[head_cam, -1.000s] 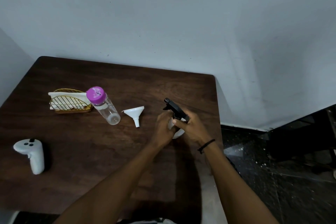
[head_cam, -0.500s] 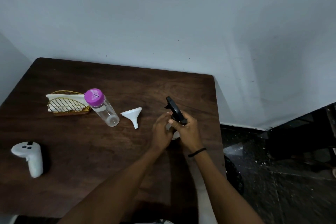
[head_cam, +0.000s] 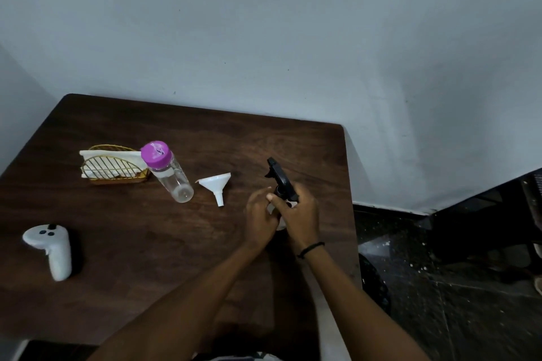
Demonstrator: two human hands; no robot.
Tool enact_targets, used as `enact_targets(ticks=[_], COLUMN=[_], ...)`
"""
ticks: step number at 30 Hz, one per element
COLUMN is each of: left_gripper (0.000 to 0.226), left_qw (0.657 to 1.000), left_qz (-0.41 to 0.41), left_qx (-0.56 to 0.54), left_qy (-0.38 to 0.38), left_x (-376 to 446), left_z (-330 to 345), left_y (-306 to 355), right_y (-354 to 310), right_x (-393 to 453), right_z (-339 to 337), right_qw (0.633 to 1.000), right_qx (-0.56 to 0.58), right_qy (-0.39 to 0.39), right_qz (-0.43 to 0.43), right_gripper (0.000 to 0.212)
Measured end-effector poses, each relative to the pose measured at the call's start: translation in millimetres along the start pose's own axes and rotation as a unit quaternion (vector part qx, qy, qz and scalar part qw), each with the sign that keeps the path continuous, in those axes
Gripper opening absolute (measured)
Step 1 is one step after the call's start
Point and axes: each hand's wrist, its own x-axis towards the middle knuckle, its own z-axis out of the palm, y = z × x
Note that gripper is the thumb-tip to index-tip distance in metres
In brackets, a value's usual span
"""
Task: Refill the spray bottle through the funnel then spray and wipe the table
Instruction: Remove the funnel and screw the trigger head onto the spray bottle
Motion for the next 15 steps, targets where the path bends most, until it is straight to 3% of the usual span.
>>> enact_targets(ticks=[4, 6, 8, 12, 15], left_gripper=[0.038, 0.029, 0.026, 0.038, 0.033], left_qw=[0.999, 0.994, 0.986, 0.985, 0.985], left_qz=[0.022, 0.072, 0.105, 0.008, 0.020], left_qx=[-0.016, -0.025, -0.040, -0.030, -0.060], left_qy=[-0.042, -0.080, -0.120, -0.168, -0.160], left_x=[-13.9, -22.9, -32.9, -66.2, -89.3], left_z=[-12.7, -20.0, -23.1, -17.8, -11.0], left_y=[5.8, 18.0, 30.8, 42.4, 50.0], right_y=[-15.5, -25.4, -33.9, -37.8, -29.2], right_x=[-4.0, -12.2, -24.9, -56.5, -71.2], right_z=[-15.4, -25.5, -33.5, -50.0, -54.8], right_qw=[0.998, 0.994, 0.990, 0.987, 0.990], right_qx=[0.018, 0.070, 0.110, 0.138, 0.128], right_qy=[-0.036, -0.063, -0.073, -0.063, -0.058], right_qz=[-0.052, -0.056, -0.058, -0.049, -0.006], right_gripper=[0.045, 0.055, 0.046, 0.038, 0.028])
